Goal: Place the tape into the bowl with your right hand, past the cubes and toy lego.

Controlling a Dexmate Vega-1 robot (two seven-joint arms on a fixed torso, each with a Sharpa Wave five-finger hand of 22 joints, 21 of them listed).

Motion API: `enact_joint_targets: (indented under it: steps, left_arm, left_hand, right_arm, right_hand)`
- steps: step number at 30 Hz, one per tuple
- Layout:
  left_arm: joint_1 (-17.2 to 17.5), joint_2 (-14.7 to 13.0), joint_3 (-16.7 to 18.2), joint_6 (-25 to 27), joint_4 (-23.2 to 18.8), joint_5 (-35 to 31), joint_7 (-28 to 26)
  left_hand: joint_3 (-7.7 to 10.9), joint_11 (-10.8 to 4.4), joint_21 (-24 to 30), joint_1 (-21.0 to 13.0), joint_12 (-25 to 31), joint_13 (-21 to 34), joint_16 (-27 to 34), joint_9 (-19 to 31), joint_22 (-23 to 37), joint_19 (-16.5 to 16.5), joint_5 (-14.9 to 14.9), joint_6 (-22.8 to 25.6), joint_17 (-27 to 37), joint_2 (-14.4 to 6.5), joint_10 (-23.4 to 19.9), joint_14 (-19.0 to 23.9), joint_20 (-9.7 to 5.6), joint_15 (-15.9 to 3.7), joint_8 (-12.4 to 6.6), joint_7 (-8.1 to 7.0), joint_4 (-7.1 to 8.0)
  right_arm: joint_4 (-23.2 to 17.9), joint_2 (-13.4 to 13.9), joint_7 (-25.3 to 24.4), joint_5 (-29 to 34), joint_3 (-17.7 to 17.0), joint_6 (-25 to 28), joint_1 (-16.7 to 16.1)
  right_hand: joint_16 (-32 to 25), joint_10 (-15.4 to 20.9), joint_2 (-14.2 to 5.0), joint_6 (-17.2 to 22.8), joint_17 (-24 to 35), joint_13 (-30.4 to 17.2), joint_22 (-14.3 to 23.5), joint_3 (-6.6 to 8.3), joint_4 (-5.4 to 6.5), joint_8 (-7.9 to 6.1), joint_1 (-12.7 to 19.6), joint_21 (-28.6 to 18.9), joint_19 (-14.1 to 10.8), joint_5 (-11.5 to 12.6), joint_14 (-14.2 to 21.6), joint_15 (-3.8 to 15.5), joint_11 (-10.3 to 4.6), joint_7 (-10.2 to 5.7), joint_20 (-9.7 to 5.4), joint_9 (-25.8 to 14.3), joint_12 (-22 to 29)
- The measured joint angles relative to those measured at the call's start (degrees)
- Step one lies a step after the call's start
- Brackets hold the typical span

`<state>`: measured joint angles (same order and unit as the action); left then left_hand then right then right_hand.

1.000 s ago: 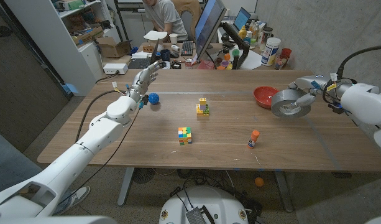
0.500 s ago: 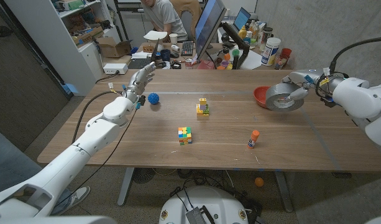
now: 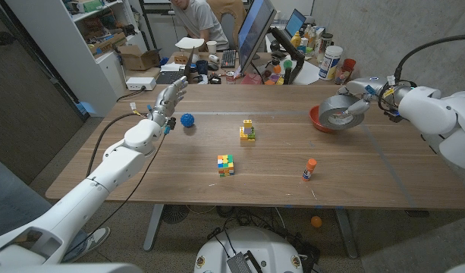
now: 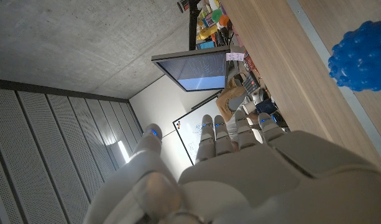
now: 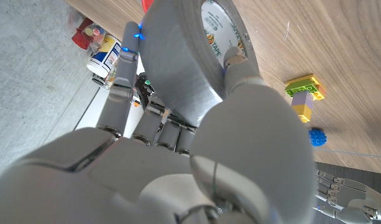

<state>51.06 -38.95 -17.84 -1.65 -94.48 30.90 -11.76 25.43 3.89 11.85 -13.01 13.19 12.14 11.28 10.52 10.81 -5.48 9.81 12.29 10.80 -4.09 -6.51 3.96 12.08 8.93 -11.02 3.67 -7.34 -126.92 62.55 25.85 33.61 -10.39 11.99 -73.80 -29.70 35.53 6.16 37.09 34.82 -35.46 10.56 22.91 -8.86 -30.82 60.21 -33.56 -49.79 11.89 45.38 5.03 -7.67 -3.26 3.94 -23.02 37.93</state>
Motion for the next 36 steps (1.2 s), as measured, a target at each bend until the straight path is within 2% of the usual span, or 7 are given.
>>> enact_joint_targets:
  steps: [10, 25, 31, 36]
  left_arm:
    - [0.8, 0.0, 0.4, -0.1, -0.8, 0.1, -0.8]
    - [1.6, 0.0, 0.7, -0.1, -1.6, 0.2, -1.5]
    - [1.8, 0.0, 0.8, 0.0, -1.9, 0.2, -1.8]
    - [1.9, 0.0, 0.8, 0.4, -2.4, 0.1, -2.1]
  left_hand:
    - [0.00, -0.20, 0.0, 0.0, 0.0, 0.0, 0.0, 0.0, 0.0, 0.0, 0.0, 0.0, 0.0, 0.0, -0.2, -0.4, 0.00, -0.22, 0.00, 0.00, 0.00]
    - [0.00, -0.20, 0.0, 0.0, 0.0, 0.3, 0.0, 0.0, 0.0, 0.0, 0.0, 0.2, 0.0, 0.0, -0.2, -0.4, 0.00, -0.22, 0.00, 0.21, 0.00]
    - [0.00, -0.20, 0.0, 0.0, 0.0, 0.3, 0.0, 0.0, 0.0, 0.0, 0.0, 0.2, 0.0, 0.0, -0.2, -0.4, 0.00, -0.22, 0.00, 0.21, 0.00]
    - [0.00, -0.20, 0.0, 0.0, 0.0, 0.3, 0.0, 0.0, 0.0, 0.0, 0.0, 0.2, 0.0, 0.0, -0.2, -0.4, 0.00, -0.22, 0.00, 0.21, 0.00]
  right_arm:
    - [2.4, 3.9, -2.9, -3.2, 4.5, -0.2, 4.1]
    - [5.5, 9.4, -4.7, -7.5, 11.0, -1.3, 10.7]
    - [7.3, 11.4, -4.6, -8.8, 15.2, -2.3, 15.7]
    - [8.9, 11.9, -3.8, -9.2, 19.0, -3.6, 20.2]
  right_hand:
    - [0.3, 0.5, 0.00, 0.1, 0.4, 0.4, 0.0, -0.13, -0.01, 0.22, 0.0, -0.4, 0.0, 0.2, 0.3, 0.10, -0.52, 0.10, 0.00, 0.2, 0.0]
    - [1.2, 1.3, -0.32, 0.2, 0.9, 1.8, 0.0, -0.05, 0.27, 0.46, -0.3, -1.1, 0.7, 0.2, 0.9, 0.10, -0.10, 0.20, -0.72, 0.4, -1.0]
    - [1.2, 1.6, -0.33, 0.3, 1.2, 2.2, 0.0, -0.05, 0.27, 0.35, -0.3, -1.5, 0.7, 0.7, 0.9, 0.11, 0.20, 0.30, -0.72, 0.5, -1.1]
    - [1.5, 2.2, -0.41, 0.3, 1.5, 2.5, 0.0, -0.05, 0.26, 0.26, -0.4, -1.5, 0.7, 0.7, 1.1, 0.10, -0.31, 0.30, -0.72, 0.5, -1.1]
